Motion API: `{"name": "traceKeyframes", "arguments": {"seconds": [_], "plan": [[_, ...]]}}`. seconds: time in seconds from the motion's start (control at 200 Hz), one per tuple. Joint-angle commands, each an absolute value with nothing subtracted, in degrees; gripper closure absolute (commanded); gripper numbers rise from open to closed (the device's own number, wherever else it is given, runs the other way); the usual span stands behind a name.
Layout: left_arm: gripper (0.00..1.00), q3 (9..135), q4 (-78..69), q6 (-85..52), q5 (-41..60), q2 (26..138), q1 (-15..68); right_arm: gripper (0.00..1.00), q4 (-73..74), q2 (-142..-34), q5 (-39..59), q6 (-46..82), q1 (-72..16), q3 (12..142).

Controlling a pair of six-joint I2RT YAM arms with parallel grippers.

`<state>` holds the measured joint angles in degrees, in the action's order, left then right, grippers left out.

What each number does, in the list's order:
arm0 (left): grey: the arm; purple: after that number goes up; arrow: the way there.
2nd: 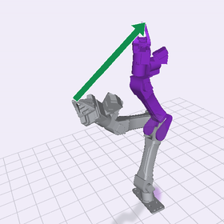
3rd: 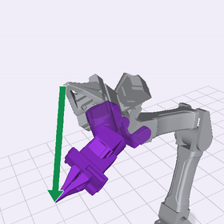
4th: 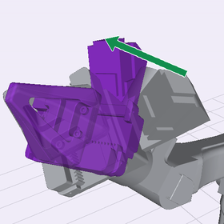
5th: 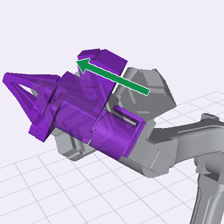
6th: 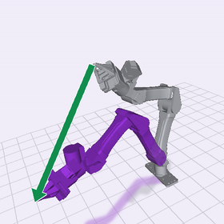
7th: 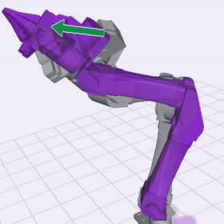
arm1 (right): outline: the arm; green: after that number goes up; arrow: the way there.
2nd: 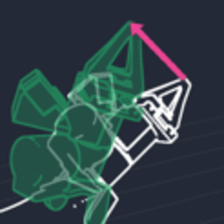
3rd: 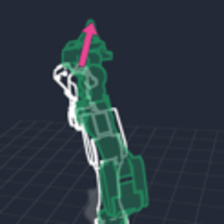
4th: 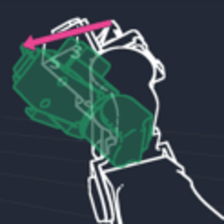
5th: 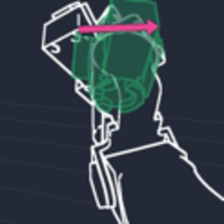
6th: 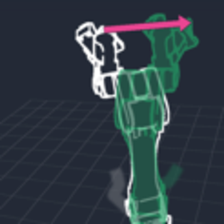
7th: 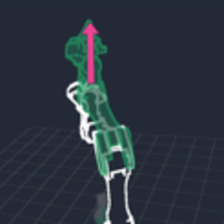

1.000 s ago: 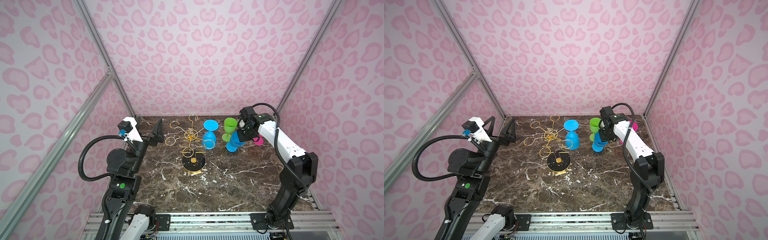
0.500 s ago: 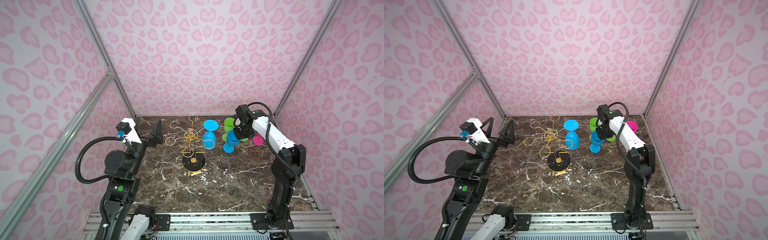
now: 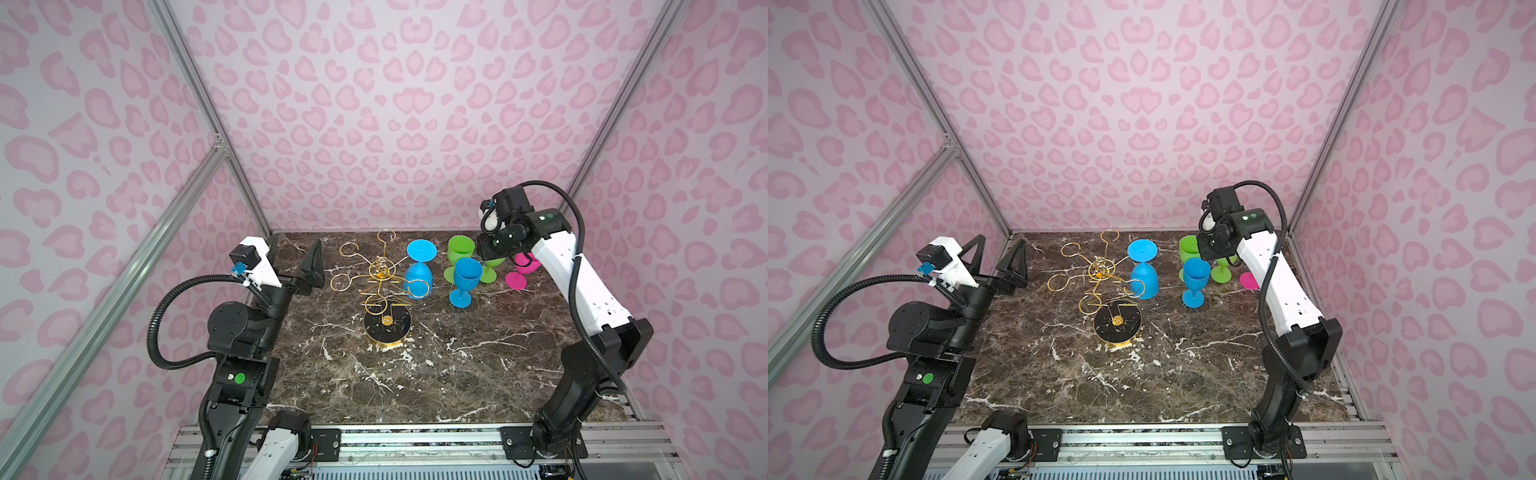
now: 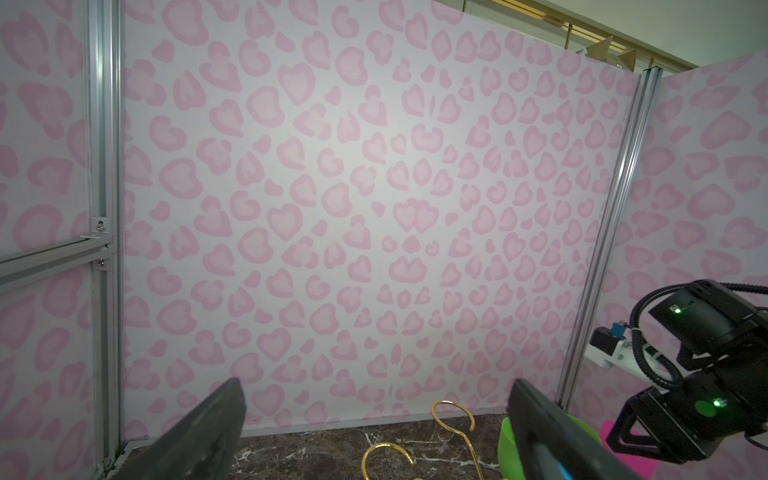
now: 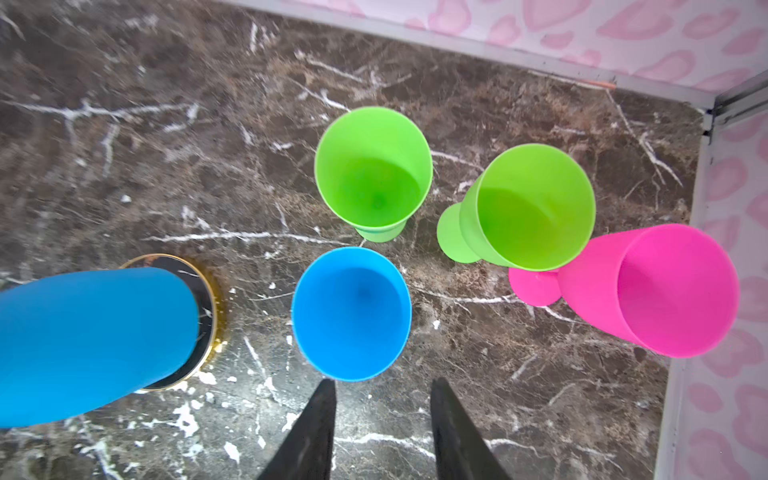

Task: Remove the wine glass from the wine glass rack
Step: 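Open and lift the right gripper off the placed blue glass, then move the right gripper to the rack and grasp the remaining blue glass base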

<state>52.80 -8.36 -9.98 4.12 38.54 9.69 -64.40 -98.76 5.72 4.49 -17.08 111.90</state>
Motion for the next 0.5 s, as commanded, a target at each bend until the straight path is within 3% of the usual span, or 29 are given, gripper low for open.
{"name": "traceKeyframes", "arguments": {"seconds": [0.0, 0.19, 0.495], "plan": [[0.0, 53.26, -8.79, -9.92, 4.14, 38.24, 9.62, 0.59, -57.98, -93.62, 15.11, 8.28, -16.73, 107.42], [0.0, 53.17, -8.27, -10.02, 4.22, 37.45, 9.66, 0.6, -32.63, -79.71, 31.79, 24.11, -15.32, 89.12], [0.0, 53.49, -7.73, -10.51, 5.72, 36.84, 9.67, 0.61, -13.38, -80.64, 43.28, 39.28, -16.09, 79.1]]}}
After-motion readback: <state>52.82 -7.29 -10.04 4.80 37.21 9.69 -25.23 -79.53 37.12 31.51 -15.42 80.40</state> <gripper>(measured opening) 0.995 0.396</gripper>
